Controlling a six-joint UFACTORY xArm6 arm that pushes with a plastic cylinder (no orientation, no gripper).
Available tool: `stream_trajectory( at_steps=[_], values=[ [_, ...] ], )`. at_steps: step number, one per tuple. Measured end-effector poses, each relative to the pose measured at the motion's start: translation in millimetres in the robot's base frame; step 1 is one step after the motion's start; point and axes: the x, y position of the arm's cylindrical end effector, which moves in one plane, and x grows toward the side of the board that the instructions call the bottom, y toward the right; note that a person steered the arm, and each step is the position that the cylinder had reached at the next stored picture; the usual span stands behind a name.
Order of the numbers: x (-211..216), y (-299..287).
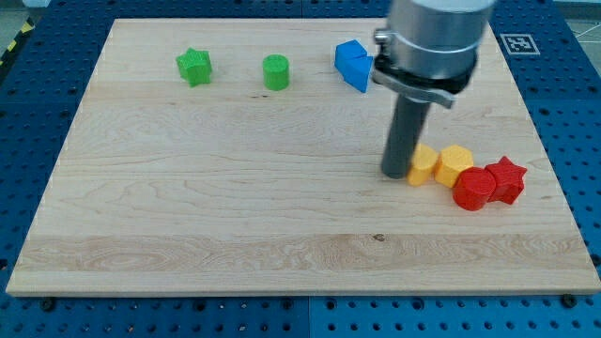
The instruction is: Push the blue triangle closer to the green circle
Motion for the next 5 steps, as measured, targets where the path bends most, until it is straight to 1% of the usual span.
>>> stream_trajectory(
  at_steps=[1, 2, 3, 4, 5],
  values=[
    [0.0, 19.5],
    [4.2, 17.0],
    [-37.7, 17.0],
    [-100.2, 17.0],
    [-147.6, 15.4]
  ],
)
